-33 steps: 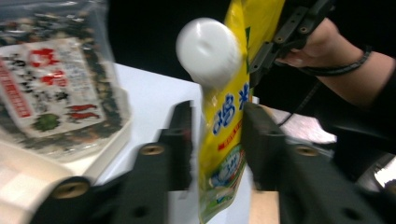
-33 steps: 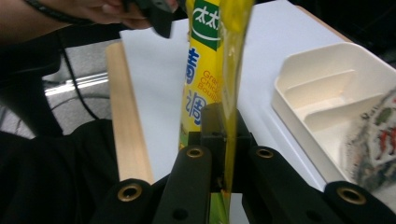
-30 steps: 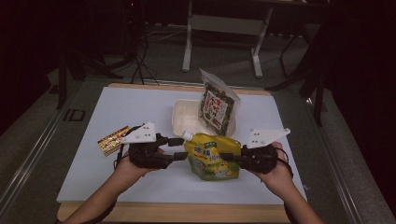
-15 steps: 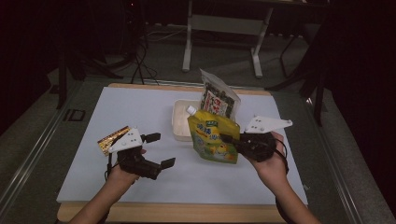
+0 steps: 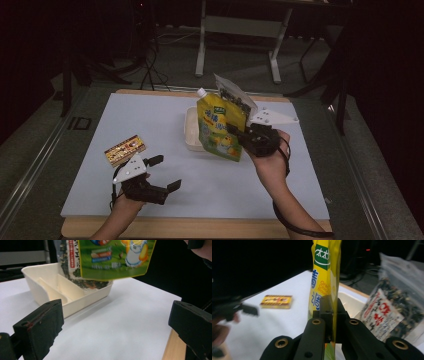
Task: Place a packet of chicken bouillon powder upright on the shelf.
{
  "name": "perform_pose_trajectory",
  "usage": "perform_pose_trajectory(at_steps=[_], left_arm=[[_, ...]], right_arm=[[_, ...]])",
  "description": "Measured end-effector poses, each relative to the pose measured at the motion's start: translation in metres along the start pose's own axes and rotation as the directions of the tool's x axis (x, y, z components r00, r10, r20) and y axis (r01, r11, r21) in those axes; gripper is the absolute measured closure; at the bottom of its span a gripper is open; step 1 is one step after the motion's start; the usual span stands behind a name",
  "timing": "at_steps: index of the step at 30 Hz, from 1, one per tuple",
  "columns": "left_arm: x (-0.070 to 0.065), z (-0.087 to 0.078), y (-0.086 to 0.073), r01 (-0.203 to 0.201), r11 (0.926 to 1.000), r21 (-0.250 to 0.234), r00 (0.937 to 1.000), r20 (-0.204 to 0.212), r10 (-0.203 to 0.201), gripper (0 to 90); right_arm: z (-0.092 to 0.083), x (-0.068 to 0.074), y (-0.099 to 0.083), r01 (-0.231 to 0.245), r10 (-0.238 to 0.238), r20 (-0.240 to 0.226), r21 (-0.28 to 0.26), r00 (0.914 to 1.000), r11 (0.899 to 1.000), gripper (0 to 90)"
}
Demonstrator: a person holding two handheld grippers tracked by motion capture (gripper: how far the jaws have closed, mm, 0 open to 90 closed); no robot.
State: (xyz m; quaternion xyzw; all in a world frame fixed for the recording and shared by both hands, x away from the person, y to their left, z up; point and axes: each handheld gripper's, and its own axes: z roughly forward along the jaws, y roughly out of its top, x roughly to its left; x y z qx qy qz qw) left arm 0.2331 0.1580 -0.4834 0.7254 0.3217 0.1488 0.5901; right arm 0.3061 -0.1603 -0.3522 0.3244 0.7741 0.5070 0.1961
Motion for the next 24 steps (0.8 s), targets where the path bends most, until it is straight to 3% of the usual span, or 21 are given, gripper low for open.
perform_pose_trajectory(at_steps=[2,3,6,9,12,14,18,21,24], left_arm=[[0.0,0.0,-0.004,-0.007,1.0,-0.003,0.9998,-0.017,0.007,0.3],[0.0,0.0,-0.004,-0.007,1.0,-0.003,0.9998,-0.017,0.007,0.3],[0.0,-0.001,-0.006,-0.014,0.9998,-0.011,0.9994,-0.032,0.013,0.3],[0.0,-0.003,-0.006,-0.021,0.9997,-0.013,0.9991,-0.038,0.02,0.3],[0.002,-0.003,-0.007,-0.016,0.9998,-0.012,0.9991,-0.04,0.015,0.3],[0.002,-0.003,-0.009,-0.009,0.9999,-0.014,0.999,-0.044,0.008,0.3],[0.003,-0.002,-0.01,-0.005,0.9999,0.01,0.9997,-0.026,0.005,0.3],[0.001,-0.002,-0.011,-0.031,0.9995,0.01,0.9989,-0.035,0.031,0.3],[0.001,-0.003,-0.011,-0.035,0.9994,0.0,0.9984,-0.044,0.035,0.3]], right_arm=[[0.006,0.002,0.002,-0.008,0.008,0.049,-0.007,0.9987,1.0,90.0],[0.006,0.002,0.002,-0.008,0.008,0.049,-0.007,0.9987,1.0,90.0],[0.02,0.004,0.004,-0.046,0.048,0.117,-0.023,0.992,0.999,90.0],[0.033,0.005,0.004,-0.082,0.085,0.14,-0.028,0.9865,0.996,90.0],[0.046,0.007,0.005,-0.095,0.1,0.189,-0.036,0.9768,0.995,90.0],[0.055,0.009,0.005,-0.079,0.085,0.232,-0.038,0.969,0.996,90.0],[0.068,0.012,0.006,-0.122,0.131,0.245,-0.051,0.9608,0.991,90.0],[0.077,0.012,0.007,-0.131,0.138,0.259,-0.045,0.956,0.99,90.0],[0.085,0.01,0.007,-0.134,0.138,0.294,-0.035,0.9458,0.99,90.0]])
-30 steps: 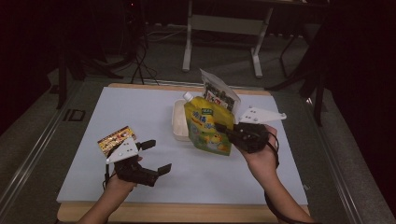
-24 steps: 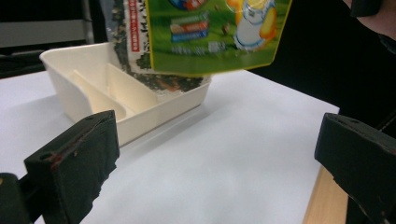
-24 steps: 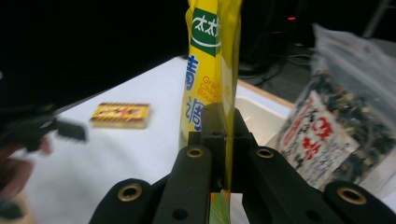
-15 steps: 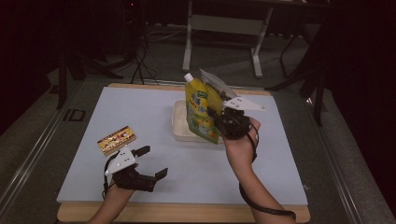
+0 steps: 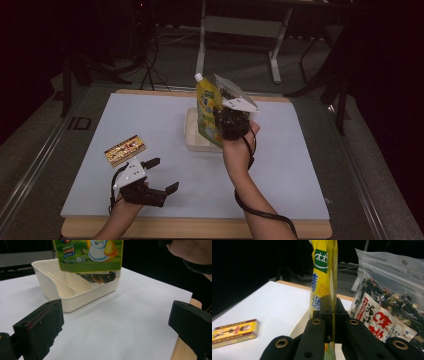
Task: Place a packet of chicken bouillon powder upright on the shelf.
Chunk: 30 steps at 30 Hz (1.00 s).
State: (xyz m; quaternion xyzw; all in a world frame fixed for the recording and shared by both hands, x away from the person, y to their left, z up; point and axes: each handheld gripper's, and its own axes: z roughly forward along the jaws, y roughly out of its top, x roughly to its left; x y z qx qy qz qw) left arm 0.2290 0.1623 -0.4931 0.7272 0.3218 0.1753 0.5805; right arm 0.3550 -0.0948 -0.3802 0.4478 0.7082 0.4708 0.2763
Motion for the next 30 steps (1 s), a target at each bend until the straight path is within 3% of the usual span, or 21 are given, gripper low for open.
perform_pose_trajectory(at_steps=[5,16,20,23,30], left_arm=[[0.003,-0.003,0.001,0.013,0.9998,-0.013,0.9998,-0.016,-0.013,0.3],[0.002,-0.004,0.0,0.007,0.9999,-0.008,0.9999,-0.011,-0.007,0.3],[0.002,-0.005,0.0,0.003,1.0,-0.006,1.0,-0.007,-0.003,0.3],[0.002,-0.004,-0.001,0.002,1.0,0.0,1.0,-0.006,-0.002,0.3],[0.002,-0.003,-0.003,0.004,1.0,0.007,1.0,-0.005,-0.004,0.3]], right_arm=[[0.017,0.004,0.001,-0.003,0.002,0.07,0.02,0.9976,1.0,90.0],[0.055,0.01,0.006,-0.047,0.039,0.137,0.054,0.9898,0.997,90.0],[0.065,0.013,0.005,-0.045,0.033,0.161,0.076,0.9864,0.996,90.0],[0.071,0.014,0.003,-0.067,0.052,0.159,0.092,0.9859,0.993,90.0],[0.079,0.016,-0.003,-0.142,0.135,0.07,0.112,0.9884,0.983,90.0]])
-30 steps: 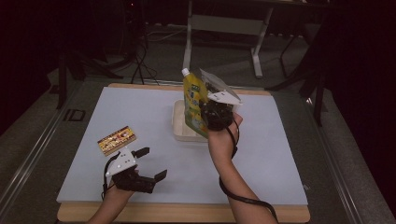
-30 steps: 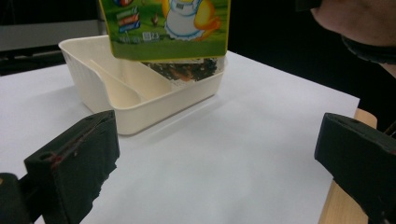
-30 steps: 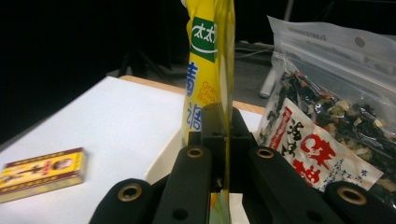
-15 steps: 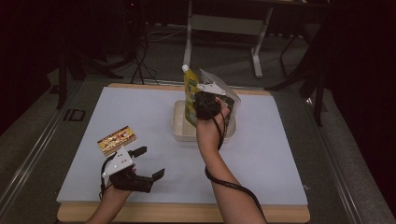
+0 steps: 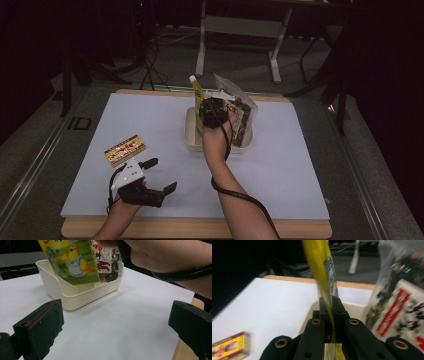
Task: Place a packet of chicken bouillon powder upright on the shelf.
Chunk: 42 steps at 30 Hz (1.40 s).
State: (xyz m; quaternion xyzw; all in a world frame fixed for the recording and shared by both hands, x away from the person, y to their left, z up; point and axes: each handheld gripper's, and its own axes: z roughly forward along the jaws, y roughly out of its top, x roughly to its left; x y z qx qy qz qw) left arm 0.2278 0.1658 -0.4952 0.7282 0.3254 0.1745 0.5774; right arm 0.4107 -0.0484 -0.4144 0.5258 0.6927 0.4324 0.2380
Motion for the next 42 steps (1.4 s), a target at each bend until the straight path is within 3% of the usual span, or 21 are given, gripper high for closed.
perform_pose_trajectory(at_steps=[6,12,15,20,25,28,32,42], left_arm=[[0.001,0.001,-0.001,-0.002,1.0,0.006,1.0,-0.002,0.002,0.3],[0.001,0.002,-0.002,0.0,0.9999,0.011,1.0,0.002,0.0,0.3],[0.001,0.003,-0.002,-0.003,0.9999,0.013,1.0,0.004,0.003,0.3],[0.001,0.003,-0.003,-0.004,0.9998,0.018,1.0,0.003,0.004,0.3],[0.003,0.003,-0.004,0.002,0.9998,0.019,1.0,0.002,-0.002,0.3],[0.003,0.003,-0.004,0.003,0.9998,0.018,1.0,0.004,-0.003,0.3],[0.002,0.003,-0.004,0.008,0.9998,0.019,1.0,0.006,-0.008,0.3],[0.001,0.005,-0.005,0.008,0.9996,0.026,0.9999,0.007,-0.008,0.3]], right_arm=[[0.007,-0.007,-0.01,0.009,-0.009,-0.025,0.014,0.9997,1.0,90.0],[0.008,-0.01,-0.015,0.059,-0.059,-0.033,-0.016,0.9977,0.998,90.0],[0.007,-0.015,-0.016,0.041,-0.043,-0.057,-0.027,0.9975,0.999,90.0],[0.007,-0.011,-0.02,0.104,-0.107,-0.061,-0.047,0.9924,0.993,90.0],[0.008,-0.019,-0.027,0.028,-0.035,-0.122,-0.056,0.9919,0.998,90.0],[0.008,-0.019,-0.03,0.043,-0.05,-0.117,-0.062,0.9919,0.997,90.0],[0.009,-0.03,-0.037,-0.004,-0.004,-0.124,-0.064,0.9922,0.998,89.9],[0.004,-0.036,-0.054,0.012,-0.022,-0.118,-0.088,0.9928,0.996,89.5]])
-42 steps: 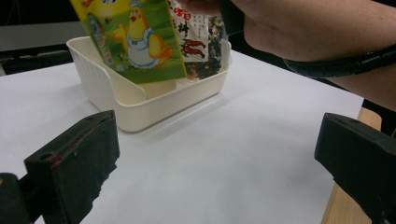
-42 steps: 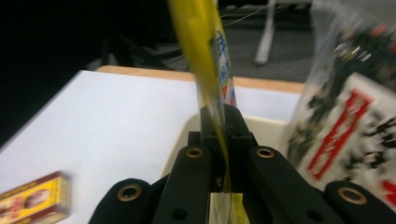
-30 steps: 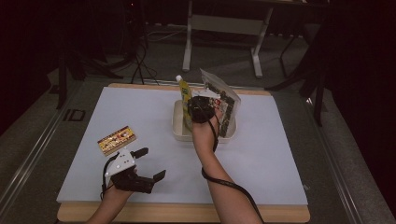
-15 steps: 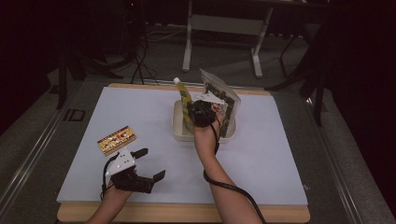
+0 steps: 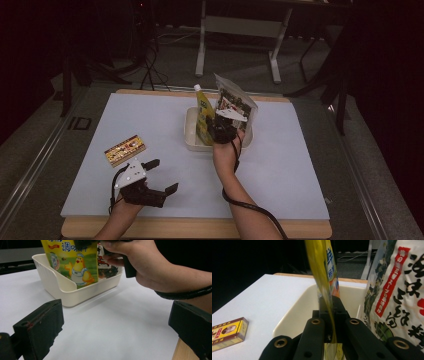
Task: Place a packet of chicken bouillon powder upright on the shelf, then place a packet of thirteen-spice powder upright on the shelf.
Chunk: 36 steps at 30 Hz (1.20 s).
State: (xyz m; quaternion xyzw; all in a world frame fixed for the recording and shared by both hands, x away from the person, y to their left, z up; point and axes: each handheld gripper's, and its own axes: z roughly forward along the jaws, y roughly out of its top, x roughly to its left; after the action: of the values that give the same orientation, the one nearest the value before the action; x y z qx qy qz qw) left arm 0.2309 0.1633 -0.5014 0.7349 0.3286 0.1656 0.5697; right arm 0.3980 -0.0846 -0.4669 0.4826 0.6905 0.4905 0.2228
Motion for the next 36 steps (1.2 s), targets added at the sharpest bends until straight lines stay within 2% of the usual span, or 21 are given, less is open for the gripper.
perform_pose_trajectory(at_steps=[7,10,12,13,17,20,21,23,26,28,32,34,35,36], left_arm=[[0.001,0.001,0.0,0.006,1.0,0.0,1.0,-0.001,-0.006,0.3],[0.002,0.0,0.0,0.005,1.0,-0.003,1.0,-0.003,-0.005,0.3],[0.003,0.0,0.0,0.007,1.0,-0.006,1.0,-0.004,-0.007,0.3],[0.003,0.0,0.0,0.007,1.0,-0.005,1.0,-0.007,-0.007,0.3],[0.003,0.0,0.0,0.007,0.9999,-0.012,0.9999,-0.009,-0.008,0.3],[0.003,-0.001,0.001,0.006,0.9999,-0.016,1.0,-0.004,-0.006,0.3],[0.003,-0.001,0.001,0.005,0.9999,-0.017,1.0,-0.002,-0.005,0.3],[0.003,0.0,0.001,0.009,0.9998,-0.015,1.0,0.002,-0.009,0.3],[0.004,0.0,0.001,0.007,1.0,-0.006,1.0,0.003,-0.007,0.3],[0.004,0.001,0.002,0.0,1.0,-0.003,1.0,0.004,0.0,0.3],[0.004,0.001,0.003,-0.005,1.0,-0.001,0.9997,0.024,0.005,0.3],[0.004,0.0,0.004,-0.013,0.9999,-0.007,0.9995,0.029,0.013,0.3],[0.005,0.0,0.004,-0.01,0.9999,-0.003,0.9991,0.041,0.01,0.3],[0.005,0.0,0.005,-0.011,0.9999,-0.003,0.999,0.043,0.011,0.3]], right_arm=[[0.002,-0.004,-0.005,-0.021,0.021,-0.009,0.03,0.9997,0.999,84.0],[0.001,-0.003,-0.004,0.017,-0.016,-0.021,0.04,0.9997,0.999,79.0],[0.001,-0.003,-0.002,0.018,-0.015,-0.057,0.054,0.9983,0.998,69.7],[-0.001,-0.002,-0.001,0.028,-0.025,-0.066,0.051,0.9975,0.998,69.1],[-0.011,0.002,0.003,0.056,-0.053,-0.072,0.041,0.996,0.998,53.0],[-0.017,0.002,0.005,0.036,-0.028,-0.117,0.069,0.9927,0.997,37.5],[-0.02,0.003,0.005,0.04,-0.03,-0.142,0.069,0.9895,0.997,30.7],[-0.028,0.005,0.005,0.081,-0.07,-0.171,0.058,0.9828,0.995,23.2],[-0.041,0.006,0.003,0.101,-0.09,-0.22,0.036,0.9713,0.994,13.6],[-0.05,0.006,0.001,0.136,-0.126,-0.225,0.031,0.9662,0.99,13.5],[-0.068,0.001,0.0,0.157,-0.149,-0.255,0.01,0.9554,0.988,14.5],[-0.072,0.0,0.0,0.162,-0.156,-0.256,0.002,0.954,0.987,15.2],[-0.081,-0.003,0.0,0.173,-0.164,-0.289,0.004,0.9431,0.985,15.4],[-0.085,-0.005,-0.001,0.175,-0.167,-0.305,0.002,0.9378,0.985,15.6]])
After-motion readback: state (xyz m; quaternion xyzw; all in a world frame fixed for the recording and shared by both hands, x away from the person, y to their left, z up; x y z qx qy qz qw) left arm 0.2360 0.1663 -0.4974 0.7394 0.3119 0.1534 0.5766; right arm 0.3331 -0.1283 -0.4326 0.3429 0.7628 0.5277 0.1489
